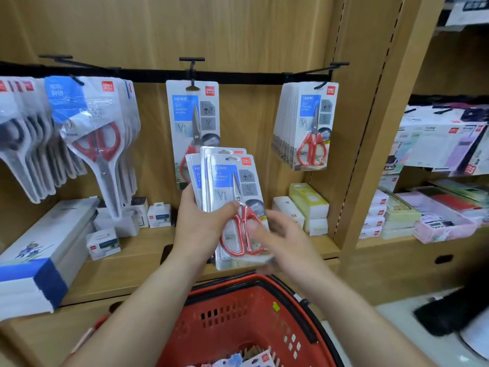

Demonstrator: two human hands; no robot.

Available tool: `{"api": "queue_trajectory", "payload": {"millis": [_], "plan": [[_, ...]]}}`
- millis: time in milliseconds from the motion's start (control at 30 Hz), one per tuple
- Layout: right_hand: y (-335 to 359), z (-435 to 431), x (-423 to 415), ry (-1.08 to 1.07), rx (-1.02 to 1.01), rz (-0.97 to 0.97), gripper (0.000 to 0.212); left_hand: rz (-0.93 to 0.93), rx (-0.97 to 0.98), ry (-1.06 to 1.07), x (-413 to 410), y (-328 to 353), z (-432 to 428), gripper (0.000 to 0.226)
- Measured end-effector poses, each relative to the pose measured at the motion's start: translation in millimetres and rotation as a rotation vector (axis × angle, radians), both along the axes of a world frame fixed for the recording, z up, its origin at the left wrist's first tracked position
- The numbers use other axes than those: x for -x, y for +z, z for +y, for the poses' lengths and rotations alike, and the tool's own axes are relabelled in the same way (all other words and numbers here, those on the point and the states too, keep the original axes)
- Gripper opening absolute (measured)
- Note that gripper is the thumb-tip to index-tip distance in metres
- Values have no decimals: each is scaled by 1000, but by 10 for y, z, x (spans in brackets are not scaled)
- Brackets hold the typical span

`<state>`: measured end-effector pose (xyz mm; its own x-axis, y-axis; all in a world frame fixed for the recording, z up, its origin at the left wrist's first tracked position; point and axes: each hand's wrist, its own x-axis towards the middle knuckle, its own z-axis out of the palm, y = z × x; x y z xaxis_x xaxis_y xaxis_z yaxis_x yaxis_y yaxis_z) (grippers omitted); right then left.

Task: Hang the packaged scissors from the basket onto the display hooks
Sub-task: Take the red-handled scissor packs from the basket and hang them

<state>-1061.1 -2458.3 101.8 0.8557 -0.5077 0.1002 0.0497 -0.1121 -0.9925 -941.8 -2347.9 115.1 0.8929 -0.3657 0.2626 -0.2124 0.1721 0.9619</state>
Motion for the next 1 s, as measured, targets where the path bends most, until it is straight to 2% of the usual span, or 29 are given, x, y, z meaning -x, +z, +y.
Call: {"api": "queue_trajectory", "payload": {"millis": [100,200,367,467,600,733,933,1000], "plan": [[-181,174,8,-62,-17,-123,26,-31,14,-24,71,-39,-32,50],[-268,139,-7,-148,-88,-159,22,-58,20,-39,101,-60,-30,47],[-314,39,26,-225,-213,-182,28,-92,-27,-54,156,-92,-69,49],[-345,-55,42,-353,-139,-155,39,-113,-54,-26,166,-84,-68,51],[-181,-316,106,-444,-161,-242,19,-78,-67,1,123,-58,-12,48],[174,-712,7,-531,-38,-271,24,-87,-66,-5,62,27,27,42],[699,-1226,-238,-531,27,-344,22,-112,-41,-15,1,70,23,40],[737,-1322,-278,-529,25,-331,30,-120,-39,-10,-13,72,25,41]]}}
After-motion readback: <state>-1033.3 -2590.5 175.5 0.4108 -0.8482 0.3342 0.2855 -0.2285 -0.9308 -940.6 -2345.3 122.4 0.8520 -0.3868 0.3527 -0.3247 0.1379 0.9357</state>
